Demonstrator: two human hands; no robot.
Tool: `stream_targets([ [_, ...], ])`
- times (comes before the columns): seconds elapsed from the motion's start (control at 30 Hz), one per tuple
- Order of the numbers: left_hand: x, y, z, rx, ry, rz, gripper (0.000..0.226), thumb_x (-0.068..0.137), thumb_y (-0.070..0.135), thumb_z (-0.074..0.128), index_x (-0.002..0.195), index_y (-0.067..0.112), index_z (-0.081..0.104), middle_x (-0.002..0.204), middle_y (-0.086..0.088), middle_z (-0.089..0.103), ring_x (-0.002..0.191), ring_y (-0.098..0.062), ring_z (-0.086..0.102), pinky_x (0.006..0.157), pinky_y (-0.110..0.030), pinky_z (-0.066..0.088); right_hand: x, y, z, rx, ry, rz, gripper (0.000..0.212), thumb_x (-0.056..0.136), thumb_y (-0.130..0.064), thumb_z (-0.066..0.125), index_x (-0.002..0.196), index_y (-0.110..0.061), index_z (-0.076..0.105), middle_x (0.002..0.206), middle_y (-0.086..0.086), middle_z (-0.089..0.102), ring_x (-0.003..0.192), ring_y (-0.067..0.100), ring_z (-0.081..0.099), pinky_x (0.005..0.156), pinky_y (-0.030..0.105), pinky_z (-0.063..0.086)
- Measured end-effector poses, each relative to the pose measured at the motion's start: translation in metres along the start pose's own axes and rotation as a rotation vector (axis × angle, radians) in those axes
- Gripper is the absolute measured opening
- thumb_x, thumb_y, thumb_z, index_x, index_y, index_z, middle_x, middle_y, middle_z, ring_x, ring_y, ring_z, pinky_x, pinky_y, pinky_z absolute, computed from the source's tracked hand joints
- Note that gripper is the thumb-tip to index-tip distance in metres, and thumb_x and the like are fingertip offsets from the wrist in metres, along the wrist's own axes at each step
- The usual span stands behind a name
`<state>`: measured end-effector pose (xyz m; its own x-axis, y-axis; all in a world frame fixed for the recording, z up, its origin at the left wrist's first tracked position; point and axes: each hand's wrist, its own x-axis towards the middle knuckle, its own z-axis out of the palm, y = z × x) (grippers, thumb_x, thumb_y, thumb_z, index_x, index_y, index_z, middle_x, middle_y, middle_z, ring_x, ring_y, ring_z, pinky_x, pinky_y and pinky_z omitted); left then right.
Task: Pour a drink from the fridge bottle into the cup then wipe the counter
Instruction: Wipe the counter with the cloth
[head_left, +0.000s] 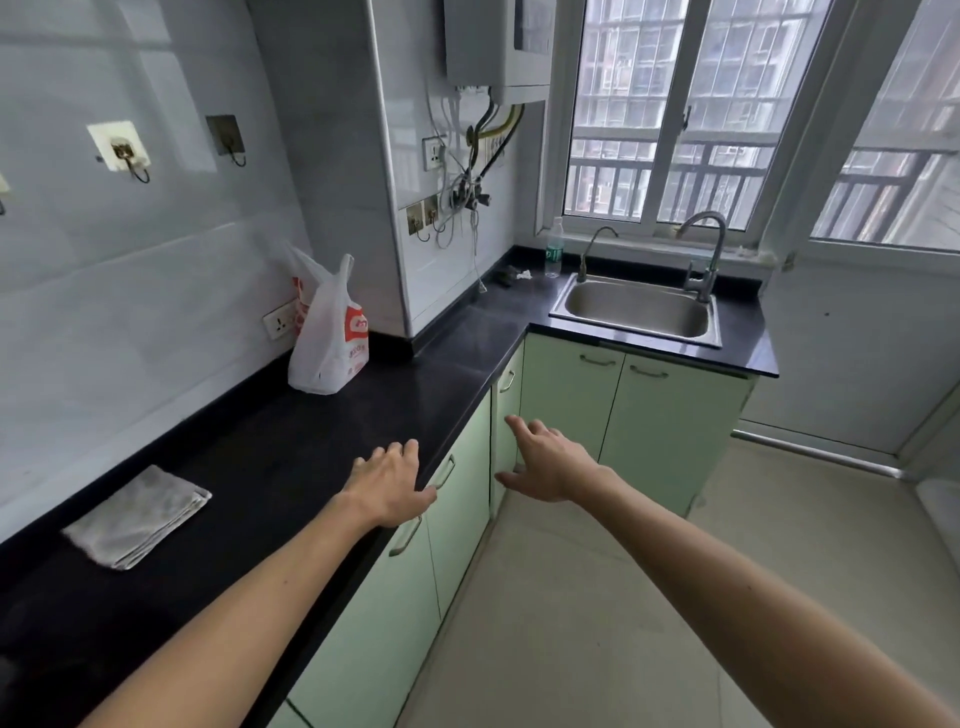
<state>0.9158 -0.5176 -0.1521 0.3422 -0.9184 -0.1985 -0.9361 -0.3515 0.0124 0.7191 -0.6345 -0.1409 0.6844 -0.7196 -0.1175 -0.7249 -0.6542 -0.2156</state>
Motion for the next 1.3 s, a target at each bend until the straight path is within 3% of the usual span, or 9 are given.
stream_targets([
  [0.33,0.072,-0.035,0.007,-0.021,-0.023,-0.072,0.076,0.096,0.053,0.046,0.153,0.010,0.023,0.149,-0.012,0.042,0.136,-0.031,0.042,0.109,-0.047,0.037,0.084,-0.003,0.010,-0.011,-0.060,-0.076,0.086,0.092,-0.052,0.059,0.155,-0.021,0.010,0.140,0.014,0.045,0.124,0.035,0.049,0.093,0.047,0.050],
  [0.5,0.108,-0.076,0.008,-0.052,-0.034,-0.134,0.069,0.094,0.052,0.049,0.147,0.011,0.032,0.143,-0.011,0.048,0.130,-0.031,0.047,0.106,-0.047,0.039,0.145,-0.026,0.010,-0.025,-0.091,-0.152,0.087,0.092,-0.055,0.058,0.156,-0.022,0.009,0.144,0.013,0.041,0.127,0.035,0.048,0.094,0.048,0.050],
  [0.7,0.137,-0.135,0.011,-0.080,-0.052,-0.231,0.076,0.094,0.054,0.048,0.152,0.009,0.025,0.148,-0.012,0.044,0.134,-0.031,0.045,0.106,-0.047,0.039,0.214,-0.066,0.011,-0.028,-0.121,-0.221,0.088,0.091,-0.054,0.059,0.156,-0.023,0.009,0.147,0.012,0.040,0.131,0.036,0.045,0.097,0.047,0.048],
  [1.0,0.132,-0.211,0.019,-0.151,-0.054,-0.437,0.075,0.095,0.053,0.048,0.152,0.010,0.026,0.147,-0.011,0.045,0.132,-0.031,0.047,0.106,-0.047,0.041,0.290,-0.129,0.023,-0.058,-0.193,-0.367,0.088,0.091,-0.055,0.057,0.156,-0.022,0.009,0.147,0.011,0.039,0.132,0.035,0.044,0.097,0.048,0.046],
  [1.3,0.113,-0.255,0.033,-0.173,-0.092,-0.697,0.073,0.097,0.053,0.044,0.153,0.010,0.025,0.146,-0.013,0.046,0.131,-0.032,0.047,0.103,-0.046,0.043,0.356,-0.204,0.042,-0.102,-0.318,-0.666,0.087,0.093,-0.053,0.057,0.157,-0.023,0.006,0.149,0.011,0.037,0.133,0.035,0.043,0.102,0.050,0.045],
])
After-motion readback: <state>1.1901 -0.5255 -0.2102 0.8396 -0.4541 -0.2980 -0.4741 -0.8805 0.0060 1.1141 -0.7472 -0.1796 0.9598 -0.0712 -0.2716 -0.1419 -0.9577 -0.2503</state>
